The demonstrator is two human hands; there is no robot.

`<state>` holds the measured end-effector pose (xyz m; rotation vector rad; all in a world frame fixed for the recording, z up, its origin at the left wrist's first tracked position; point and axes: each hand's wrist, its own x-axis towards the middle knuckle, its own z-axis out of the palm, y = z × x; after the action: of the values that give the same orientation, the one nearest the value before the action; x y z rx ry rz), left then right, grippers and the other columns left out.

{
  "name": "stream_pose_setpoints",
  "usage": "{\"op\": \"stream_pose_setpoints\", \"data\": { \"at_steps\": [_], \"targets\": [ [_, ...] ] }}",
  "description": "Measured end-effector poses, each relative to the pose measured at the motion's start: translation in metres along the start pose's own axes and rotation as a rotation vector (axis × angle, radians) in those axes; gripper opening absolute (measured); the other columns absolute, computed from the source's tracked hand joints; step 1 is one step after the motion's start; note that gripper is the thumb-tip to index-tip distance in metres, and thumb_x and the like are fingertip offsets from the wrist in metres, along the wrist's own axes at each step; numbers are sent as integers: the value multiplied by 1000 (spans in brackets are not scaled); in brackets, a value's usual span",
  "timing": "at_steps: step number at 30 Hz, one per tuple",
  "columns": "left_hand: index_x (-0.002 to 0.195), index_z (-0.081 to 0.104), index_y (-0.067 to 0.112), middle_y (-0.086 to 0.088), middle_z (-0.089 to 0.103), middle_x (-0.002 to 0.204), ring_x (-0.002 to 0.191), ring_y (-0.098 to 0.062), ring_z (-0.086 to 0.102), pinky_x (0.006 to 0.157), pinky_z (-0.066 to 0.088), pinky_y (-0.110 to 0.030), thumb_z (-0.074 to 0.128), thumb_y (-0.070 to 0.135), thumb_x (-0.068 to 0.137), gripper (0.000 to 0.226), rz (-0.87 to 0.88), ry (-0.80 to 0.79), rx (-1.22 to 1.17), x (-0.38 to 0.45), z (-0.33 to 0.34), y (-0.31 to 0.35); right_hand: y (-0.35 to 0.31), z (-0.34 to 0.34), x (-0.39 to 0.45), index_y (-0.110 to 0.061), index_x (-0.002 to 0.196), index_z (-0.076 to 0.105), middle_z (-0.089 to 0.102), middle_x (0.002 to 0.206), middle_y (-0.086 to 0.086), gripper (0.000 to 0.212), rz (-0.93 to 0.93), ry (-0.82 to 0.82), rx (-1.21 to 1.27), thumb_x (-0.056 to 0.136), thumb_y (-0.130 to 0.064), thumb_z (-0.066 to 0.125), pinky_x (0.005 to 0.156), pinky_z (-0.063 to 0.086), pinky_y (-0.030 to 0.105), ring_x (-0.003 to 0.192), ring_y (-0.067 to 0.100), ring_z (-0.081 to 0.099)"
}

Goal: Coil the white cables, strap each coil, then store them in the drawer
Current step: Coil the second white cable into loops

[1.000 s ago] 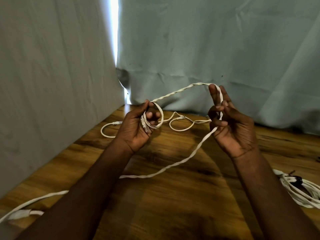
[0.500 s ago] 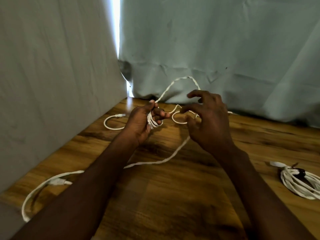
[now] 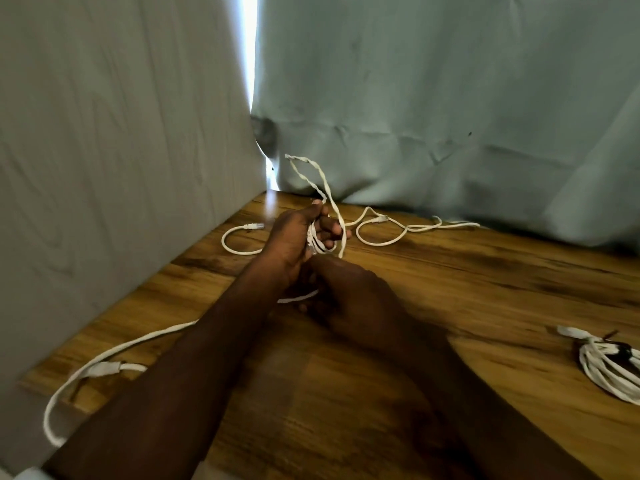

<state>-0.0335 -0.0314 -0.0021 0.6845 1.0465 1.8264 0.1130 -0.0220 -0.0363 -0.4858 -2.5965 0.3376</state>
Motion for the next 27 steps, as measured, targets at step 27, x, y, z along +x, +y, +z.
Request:
{"op": "stream_pose_setpoints", "data": {
  "at_steps": [27],
  "targets": [
    [91,58,0,-6,37,50,47,-20,37,50,30,-31,43,22,106,31,-130,-675,410,-14,-19,15,102,-104,-16,-19,76,54,45,66,-6,27,1108,1120,1526,100,-10,50,37,28,18,37,8,35]
  ]
}}
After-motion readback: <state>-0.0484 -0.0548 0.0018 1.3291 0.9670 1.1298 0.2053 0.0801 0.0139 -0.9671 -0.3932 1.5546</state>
